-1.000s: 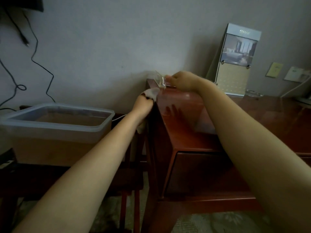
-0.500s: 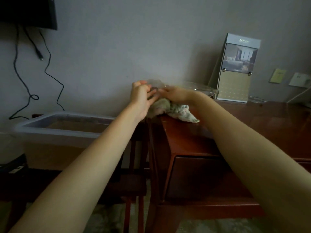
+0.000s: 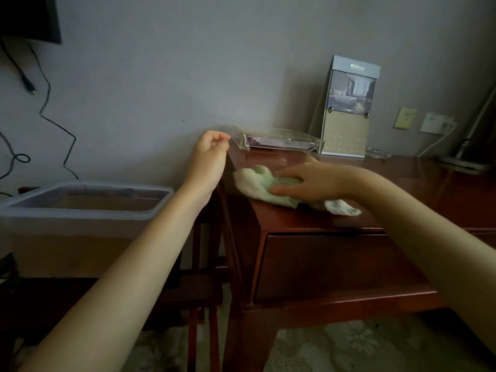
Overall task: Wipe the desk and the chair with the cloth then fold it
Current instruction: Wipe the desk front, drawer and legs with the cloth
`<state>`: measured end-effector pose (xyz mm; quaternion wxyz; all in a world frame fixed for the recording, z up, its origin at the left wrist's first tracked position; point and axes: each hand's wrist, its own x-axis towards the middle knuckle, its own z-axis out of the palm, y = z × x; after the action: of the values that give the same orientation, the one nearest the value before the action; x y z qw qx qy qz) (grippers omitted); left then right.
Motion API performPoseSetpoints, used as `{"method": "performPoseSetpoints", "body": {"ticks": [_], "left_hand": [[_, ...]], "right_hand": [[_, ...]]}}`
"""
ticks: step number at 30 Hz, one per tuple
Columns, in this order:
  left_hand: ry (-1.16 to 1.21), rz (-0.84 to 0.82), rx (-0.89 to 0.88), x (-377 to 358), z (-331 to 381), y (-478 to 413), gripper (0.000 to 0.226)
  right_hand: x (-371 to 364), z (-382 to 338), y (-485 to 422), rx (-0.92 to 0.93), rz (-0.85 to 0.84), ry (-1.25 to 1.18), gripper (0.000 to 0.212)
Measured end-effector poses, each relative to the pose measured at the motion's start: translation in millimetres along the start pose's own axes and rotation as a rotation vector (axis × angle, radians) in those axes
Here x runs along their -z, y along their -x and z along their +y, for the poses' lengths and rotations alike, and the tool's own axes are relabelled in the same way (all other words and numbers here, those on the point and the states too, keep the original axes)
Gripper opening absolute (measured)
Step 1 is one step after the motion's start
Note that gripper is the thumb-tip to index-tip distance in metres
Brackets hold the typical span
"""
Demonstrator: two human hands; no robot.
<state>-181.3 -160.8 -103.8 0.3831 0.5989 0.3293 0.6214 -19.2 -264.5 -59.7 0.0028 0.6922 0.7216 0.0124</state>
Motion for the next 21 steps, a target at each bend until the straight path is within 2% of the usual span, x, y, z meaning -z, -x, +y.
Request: {"method": "performPoseSetpoints", "body": {"ticks": [4,9,15,18,21], "left_hand": [[-0.125,-0.079,0.038,-9,-1,-3,0.013],[-0.329,-0.179,0.128,-24,-10,-2,0.037],[-0.351,-0.236,0.184,-26,-6,21,0.051],[-0.41,-0.287,0.201,-29,-4,27,0.057],[-0.44,-0.268,0.253,-32,-6,30,0.059]], "right_hand": [[-4,0,44,-0.003,-0.022,-0.1,0.059],[5,5,-16,-0.071,-0.05,0.016,0.051],[2,33,-88,-0.265,-0.03,0.171,0.051],[-7,40,-98,-0.283,0.04,0.014,0.052],[-3,32,-78,-0.231,0.03,0.003,0.049]]}}
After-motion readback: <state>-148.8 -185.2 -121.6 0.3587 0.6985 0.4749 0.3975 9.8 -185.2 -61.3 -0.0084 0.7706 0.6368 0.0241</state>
